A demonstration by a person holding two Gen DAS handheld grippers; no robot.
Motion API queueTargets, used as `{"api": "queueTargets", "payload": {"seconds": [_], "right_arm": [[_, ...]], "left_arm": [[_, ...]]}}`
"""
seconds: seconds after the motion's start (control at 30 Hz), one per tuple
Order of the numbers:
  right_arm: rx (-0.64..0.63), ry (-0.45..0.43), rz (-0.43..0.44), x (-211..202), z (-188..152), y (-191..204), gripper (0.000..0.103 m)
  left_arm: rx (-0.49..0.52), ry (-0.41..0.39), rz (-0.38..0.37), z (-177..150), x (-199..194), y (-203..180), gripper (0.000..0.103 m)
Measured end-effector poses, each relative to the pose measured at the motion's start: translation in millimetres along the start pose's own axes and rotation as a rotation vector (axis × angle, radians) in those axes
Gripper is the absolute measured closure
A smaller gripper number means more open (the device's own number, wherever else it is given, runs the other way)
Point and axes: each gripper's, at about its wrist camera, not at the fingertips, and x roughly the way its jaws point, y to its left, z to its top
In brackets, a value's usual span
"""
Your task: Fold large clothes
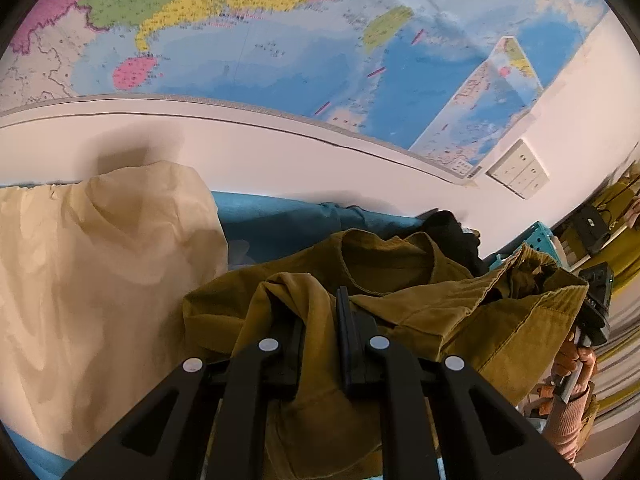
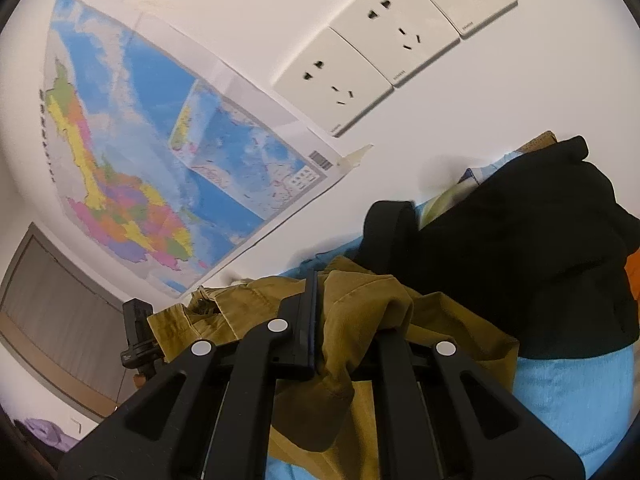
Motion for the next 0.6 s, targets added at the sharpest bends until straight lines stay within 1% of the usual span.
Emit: {"api": "queueTargets", "payload": {"seconds": [0.17,0.33,0.4,0.53,0.57,0.6], "right_arm": [[0.025,0.013,-0.024,14.2,4.1,-10.4,0.097],[0.035,0.034,-0.072,28.8,6.1,-20.7,0.096],[0.049,0.045,-0.089,35.2,6.7,-26.8,0.093],[0.070,0.060,-0.125,45.5,7.2,-35.4,0.091],[0.071,0.060,-0.130,46.3,7.3,-36.2,0.090],[0.074,0.060,-0.134,46.9,7.2,-37.1,0.086]], "left_arm": [[-0.017,0.019,0.023,5.8,14.0,4.8,0.091],[-0.019,0.048,0.077,10.2,33.9,6.9,0.090],[-0.020,0.061,0.090,12.1,41.8,8.2,0.089],[-0.036,0.084,0.103,15.6,55.7,13.6,0.089],[-0.042,0.089,0.105,16.1,58.3,14.8,0.089],[-0.048,0.095,0.107,16.5,61.1,16.8,0.089]]}}
